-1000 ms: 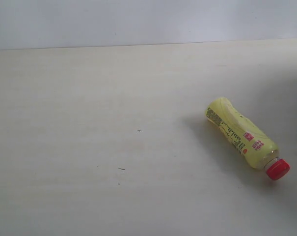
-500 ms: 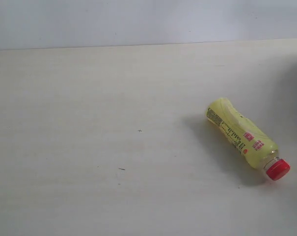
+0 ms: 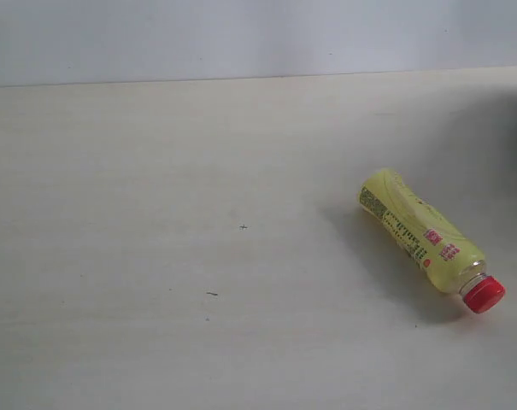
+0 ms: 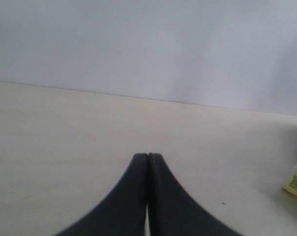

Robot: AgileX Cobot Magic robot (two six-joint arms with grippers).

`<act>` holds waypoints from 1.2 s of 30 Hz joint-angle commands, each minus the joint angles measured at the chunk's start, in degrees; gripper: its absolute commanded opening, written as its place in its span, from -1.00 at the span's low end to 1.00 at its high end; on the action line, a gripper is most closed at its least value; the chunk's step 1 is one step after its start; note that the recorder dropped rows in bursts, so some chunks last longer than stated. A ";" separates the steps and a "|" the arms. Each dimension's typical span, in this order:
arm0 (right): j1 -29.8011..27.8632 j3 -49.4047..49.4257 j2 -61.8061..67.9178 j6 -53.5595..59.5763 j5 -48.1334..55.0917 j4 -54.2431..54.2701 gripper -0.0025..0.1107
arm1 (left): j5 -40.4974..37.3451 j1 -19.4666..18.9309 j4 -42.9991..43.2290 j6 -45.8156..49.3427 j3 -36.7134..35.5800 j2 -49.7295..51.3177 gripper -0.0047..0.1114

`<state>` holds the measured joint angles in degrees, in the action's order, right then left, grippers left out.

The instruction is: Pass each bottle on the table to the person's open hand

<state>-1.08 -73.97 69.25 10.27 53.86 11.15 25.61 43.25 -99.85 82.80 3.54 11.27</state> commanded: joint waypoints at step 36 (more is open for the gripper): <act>16.44 4.54 24.49 4.67 12.14 0.41 -0.44 | 0.24 0.19 -0.10 -0.11 -0.34 -0.28 -0.90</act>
<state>15.29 -69.45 96.38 15.04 66.23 11.11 25.61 43.25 -99.85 82.80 3.54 11.27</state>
